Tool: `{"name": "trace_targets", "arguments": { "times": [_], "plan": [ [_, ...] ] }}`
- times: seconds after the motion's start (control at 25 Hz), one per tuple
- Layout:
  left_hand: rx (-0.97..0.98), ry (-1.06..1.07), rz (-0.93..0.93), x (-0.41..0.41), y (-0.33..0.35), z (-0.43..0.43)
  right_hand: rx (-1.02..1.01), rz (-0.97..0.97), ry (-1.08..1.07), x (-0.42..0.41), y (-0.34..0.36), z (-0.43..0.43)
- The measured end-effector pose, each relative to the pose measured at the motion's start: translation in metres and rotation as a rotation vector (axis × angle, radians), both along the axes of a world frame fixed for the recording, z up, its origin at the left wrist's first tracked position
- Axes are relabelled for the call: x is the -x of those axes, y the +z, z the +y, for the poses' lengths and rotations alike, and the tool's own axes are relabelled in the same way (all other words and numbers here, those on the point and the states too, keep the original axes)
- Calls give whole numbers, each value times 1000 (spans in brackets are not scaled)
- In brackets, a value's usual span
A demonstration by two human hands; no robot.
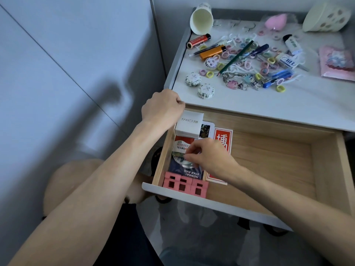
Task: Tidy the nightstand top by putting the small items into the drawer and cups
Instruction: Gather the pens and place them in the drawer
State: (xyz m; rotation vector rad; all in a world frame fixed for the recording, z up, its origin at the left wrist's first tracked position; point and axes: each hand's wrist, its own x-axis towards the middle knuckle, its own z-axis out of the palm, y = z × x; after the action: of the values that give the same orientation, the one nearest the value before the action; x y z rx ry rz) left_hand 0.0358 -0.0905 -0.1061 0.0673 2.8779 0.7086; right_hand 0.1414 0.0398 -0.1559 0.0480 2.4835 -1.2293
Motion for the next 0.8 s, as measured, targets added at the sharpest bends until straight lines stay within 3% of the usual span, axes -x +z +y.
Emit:
{"name": "trace_targets", "arguments": {
  "times": [0.2, 0.28, 0.44, 0.52, 0.68, 0.8],
  "plan": [
    [-101, -144, 261, 5, 13, 23, -69, 281, -201, 32, 38, 56],
    [-27, -271, 341, 26, 15, 29, -130, 387, -268, 49, 46, 76],
    [301, -410, 210, 64, 13, 38, -274, 485, -297, 64, 42, 103],
    [372, -417, 212, 71, 9, 44, -324, 498, -268, 67, 37, 111],
    [224, -368, 216, 71, 20, 50, -363, 479, -248, 77, 34, 118],
    [111, -490, 133, 56, 33, 58, -382, 443, -255, 86, 38, 120]
  ]
}}
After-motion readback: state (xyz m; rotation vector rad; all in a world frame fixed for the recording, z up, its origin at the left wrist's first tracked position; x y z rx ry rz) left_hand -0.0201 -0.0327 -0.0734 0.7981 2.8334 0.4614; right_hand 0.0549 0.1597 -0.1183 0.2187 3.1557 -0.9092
